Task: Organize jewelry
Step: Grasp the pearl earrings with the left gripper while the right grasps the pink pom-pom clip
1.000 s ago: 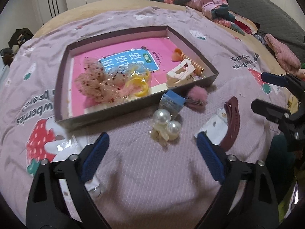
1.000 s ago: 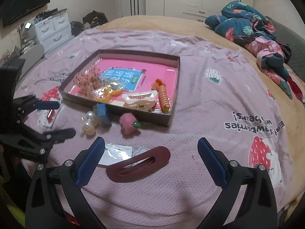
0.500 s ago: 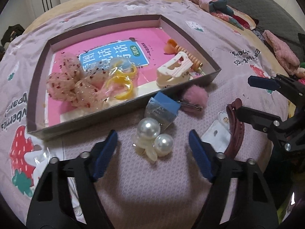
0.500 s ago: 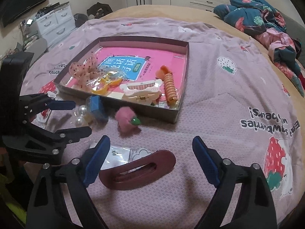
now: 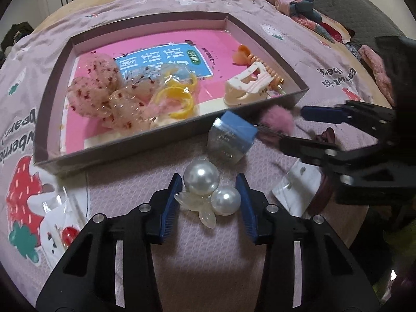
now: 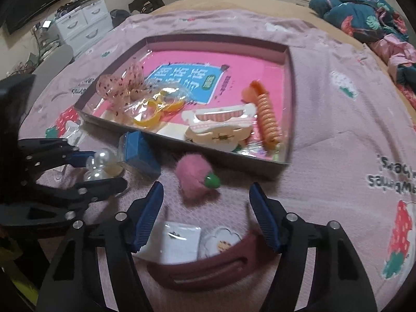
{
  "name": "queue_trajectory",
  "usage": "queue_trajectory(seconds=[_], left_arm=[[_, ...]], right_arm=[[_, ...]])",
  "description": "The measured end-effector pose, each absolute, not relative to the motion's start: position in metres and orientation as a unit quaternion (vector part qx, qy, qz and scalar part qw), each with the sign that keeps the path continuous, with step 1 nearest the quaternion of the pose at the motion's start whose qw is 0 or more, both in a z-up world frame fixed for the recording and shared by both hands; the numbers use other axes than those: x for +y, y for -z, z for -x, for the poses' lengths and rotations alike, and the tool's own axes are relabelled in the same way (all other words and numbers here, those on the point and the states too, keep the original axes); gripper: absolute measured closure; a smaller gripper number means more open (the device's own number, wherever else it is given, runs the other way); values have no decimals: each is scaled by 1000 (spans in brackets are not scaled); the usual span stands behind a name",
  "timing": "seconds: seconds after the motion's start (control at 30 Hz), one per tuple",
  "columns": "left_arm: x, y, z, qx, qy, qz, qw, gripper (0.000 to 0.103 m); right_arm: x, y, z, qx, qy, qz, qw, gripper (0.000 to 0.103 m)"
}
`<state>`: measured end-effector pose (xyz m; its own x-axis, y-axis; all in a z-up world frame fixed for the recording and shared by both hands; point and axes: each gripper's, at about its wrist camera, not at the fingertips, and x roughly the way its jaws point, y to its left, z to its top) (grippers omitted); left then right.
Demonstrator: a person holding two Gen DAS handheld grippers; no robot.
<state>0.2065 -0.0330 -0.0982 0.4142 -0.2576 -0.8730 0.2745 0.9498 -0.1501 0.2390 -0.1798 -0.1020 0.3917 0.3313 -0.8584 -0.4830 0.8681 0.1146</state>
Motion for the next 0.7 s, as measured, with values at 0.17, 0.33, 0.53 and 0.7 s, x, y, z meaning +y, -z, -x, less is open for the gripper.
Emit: queue_trajectory(seconds=[0.17, 0.33, 0.53, 0.7], left_arm=[[-24, 91, -203, 516, 149, -1, 843, 69], [-16, 78, -197, 506, 140, 5, 851, 69], [-11, 59, -185, 490, 137, 11, 861, 69], [-9, 44, -172, 477, 134, 14, 868, 69]], right_arm=[[-171, 118, -250, 507, -242, 80, 824, 65], [-170, 112, -245, 500, -243, 76, 827, 73], [-180, 80, -216, 469, -233, 67, 849, 73], [-186, 52, -195, 442, -228, 62, 866, 73]])
